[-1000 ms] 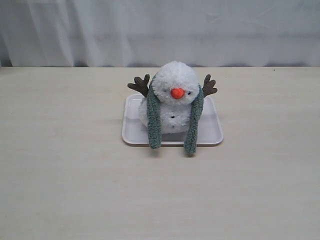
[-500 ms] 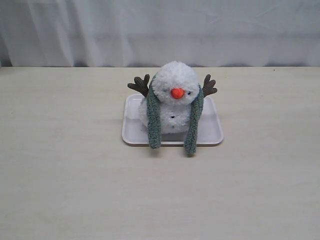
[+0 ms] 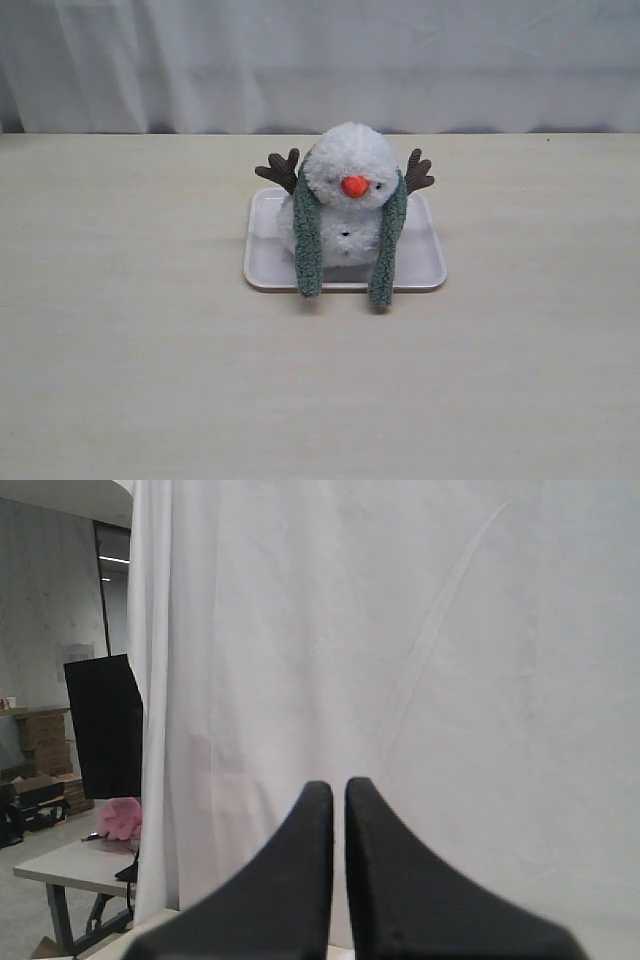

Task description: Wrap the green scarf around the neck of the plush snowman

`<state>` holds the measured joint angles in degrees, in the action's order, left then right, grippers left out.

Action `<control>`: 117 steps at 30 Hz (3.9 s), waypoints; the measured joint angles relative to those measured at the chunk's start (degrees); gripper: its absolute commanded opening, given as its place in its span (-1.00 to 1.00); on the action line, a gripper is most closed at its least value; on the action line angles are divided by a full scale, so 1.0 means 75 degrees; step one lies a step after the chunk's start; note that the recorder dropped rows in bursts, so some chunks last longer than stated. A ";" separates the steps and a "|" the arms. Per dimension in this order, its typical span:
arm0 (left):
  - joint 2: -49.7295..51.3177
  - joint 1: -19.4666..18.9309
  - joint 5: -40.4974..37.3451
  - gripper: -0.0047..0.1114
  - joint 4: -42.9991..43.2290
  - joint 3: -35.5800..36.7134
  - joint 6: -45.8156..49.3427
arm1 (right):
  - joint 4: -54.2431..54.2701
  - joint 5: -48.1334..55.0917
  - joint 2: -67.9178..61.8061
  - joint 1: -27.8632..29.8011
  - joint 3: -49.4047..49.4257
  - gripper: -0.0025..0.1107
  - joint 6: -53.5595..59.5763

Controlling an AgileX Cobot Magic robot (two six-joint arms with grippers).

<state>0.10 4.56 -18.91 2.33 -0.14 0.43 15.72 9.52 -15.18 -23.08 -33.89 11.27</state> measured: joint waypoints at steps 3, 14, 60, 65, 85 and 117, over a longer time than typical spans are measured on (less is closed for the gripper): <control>0.0000 0.0000 0.0000 -0.92 0.0000 0.0000 0.0000 | -0.0389 -0.0069 0.0045 0.0000 0.0066 -0.88 -0.0184; 0.0000 0.0000 -0.0016 -0.92 0.0000 0.0000 -0.0058 | -0.2137 -0.1661 0.1989 0.1042 0.2604 -0.88 -0.1174; 0.0000 0.0000 -0.0016 -0.92 0.0004 0.0000 -0.0058 | -0.2170 0.1343 0.1989 0.2231 0.4512 -0.88 -0.1195; 0.0000 0.0000 -0.0016 -0.92 0.0004 0.0000 -0.0058 | -0.2170 0.1343 0.1989 0.2231 0.4512 -0.88 -0.1195; 0.0000 0.0000 -0.0016 -0.92 0.0004 0.0000 -0.0058 | -0.2170 0.1343 0.1989 0.2745 0.4512 -0.88 -0.1180; 0.0000 0.0000 -0.0016 -0.92 0.0004 0.0000 -0.0058 | -0.2170 0.1343 0.1989 0.2745 0.4512 -0.88 -0.1167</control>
<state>0.10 4.56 -19.03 2.36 -0.14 0.00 -0.55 19.59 -0.26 -2.49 -0.05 2.52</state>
